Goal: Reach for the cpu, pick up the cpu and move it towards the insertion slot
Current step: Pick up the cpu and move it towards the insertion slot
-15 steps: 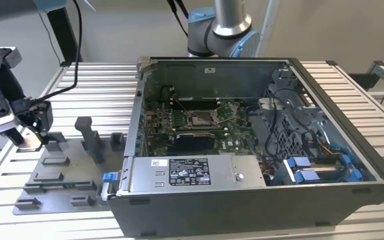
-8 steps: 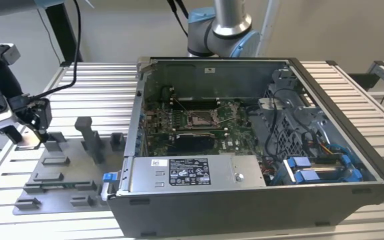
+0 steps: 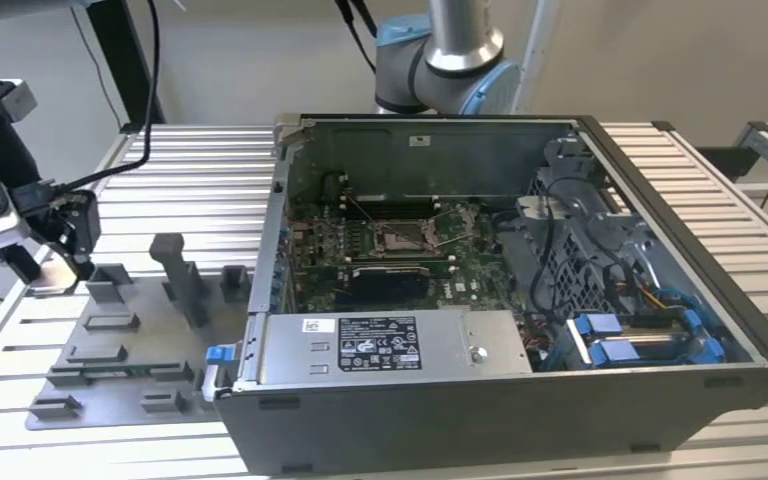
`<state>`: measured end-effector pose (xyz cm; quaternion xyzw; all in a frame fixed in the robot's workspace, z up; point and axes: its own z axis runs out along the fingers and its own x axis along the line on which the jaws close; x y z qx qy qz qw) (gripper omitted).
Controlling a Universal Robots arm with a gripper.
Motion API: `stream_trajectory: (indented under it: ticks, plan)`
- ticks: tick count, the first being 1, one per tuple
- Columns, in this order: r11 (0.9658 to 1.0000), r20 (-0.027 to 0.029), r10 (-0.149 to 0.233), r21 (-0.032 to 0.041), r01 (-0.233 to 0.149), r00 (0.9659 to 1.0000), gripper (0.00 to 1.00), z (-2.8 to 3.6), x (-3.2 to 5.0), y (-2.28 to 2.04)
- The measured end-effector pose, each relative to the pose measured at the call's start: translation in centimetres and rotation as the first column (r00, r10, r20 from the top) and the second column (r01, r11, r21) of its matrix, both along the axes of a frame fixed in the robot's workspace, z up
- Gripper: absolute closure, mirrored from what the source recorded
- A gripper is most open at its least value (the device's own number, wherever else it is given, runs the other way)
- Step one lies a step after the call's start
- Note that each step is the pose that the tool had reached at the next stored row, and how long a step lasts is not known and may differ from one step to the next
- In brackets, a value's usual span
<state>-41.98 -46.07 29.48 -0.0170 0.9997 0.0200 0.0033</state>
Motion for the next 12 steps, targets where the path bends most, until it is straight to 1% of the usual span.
stream_trajectory:
  ticks: [7,12]
  plan:
    - [1.0,0.0,0.0,0.0001,0.0,1.0,1.0,0.56,0.0,0.0]
    - [1.0,-0.0001,0.0,0.0,0.0,1.0,1.0,1.09,0.0,0.0]
